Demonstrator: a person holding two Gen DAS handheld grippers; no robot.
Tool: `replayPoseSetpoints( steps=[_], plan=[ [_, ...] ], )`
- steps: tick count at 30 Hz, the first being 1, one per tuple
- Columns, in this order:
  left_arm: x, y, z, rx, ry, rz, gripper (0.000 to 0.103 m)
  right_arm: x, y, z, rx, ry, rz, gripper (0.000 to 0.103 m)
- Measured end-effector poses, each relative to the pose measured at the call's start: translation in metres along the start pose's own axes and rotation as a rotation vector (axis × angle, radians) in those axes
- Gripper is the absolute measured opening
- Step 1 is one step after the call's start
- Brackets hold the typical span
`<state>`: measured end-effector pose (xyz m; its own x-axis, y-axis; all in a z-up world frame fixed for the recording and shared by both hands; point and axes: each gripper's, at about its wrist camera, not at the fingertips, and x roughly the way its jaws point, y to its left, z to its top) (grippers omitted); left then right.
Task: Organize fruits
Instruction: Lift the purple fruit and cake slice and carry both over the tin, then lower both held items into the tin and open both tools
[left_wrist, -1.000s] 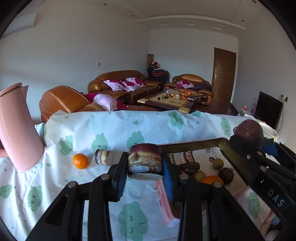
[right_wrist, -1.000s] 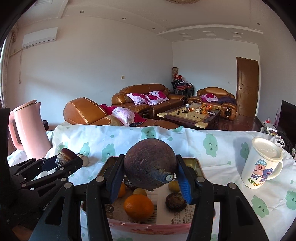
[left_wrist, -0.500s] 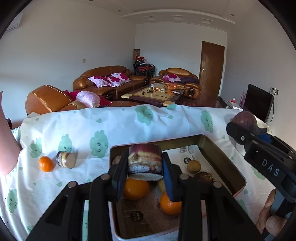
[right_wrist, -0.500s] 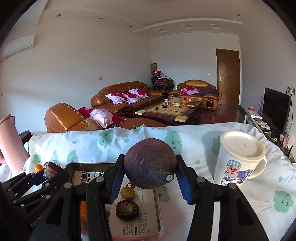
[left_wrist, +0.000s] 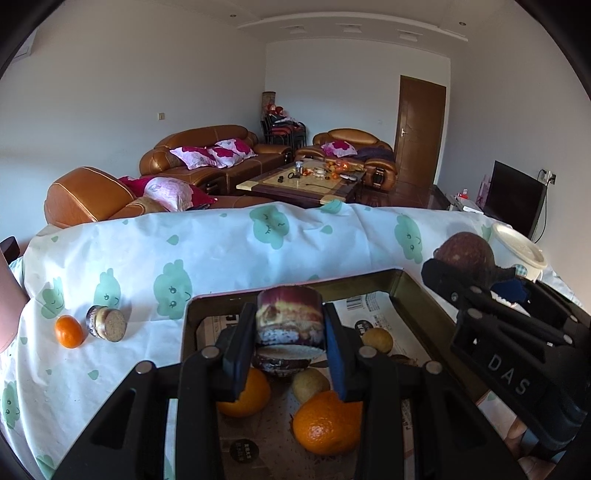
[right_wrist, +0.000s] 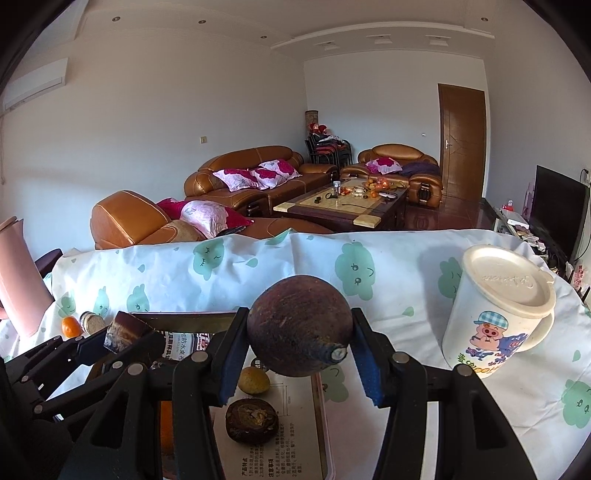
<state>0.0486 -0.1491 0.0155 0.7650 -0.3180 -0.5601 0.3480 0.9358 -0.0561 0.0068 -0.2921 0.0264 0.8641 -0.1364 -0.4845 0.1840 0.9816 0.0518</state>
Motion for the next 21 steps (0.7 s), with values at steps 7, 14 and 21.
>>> replayPoseSetpoints(
  steps=[7,14,21],
  plan=[
    [0.015,0.002,0.001,-0.015,0.03,0.016,0.036,0.016,0.004,0.0,0.014,0.051,0.034,0.055],
    [0.02,0.004,0.002,-0.029,0.037,0.03,0.036,0.026,0.008,-0.001,0.01,0.08,0.05,0.055],
    [0.026,0.007,0.003,-0.038,0.052,0.04,0.036,0.035,0.009,-0.001,0.01,0.102,0.064,0.055]
  ],
)
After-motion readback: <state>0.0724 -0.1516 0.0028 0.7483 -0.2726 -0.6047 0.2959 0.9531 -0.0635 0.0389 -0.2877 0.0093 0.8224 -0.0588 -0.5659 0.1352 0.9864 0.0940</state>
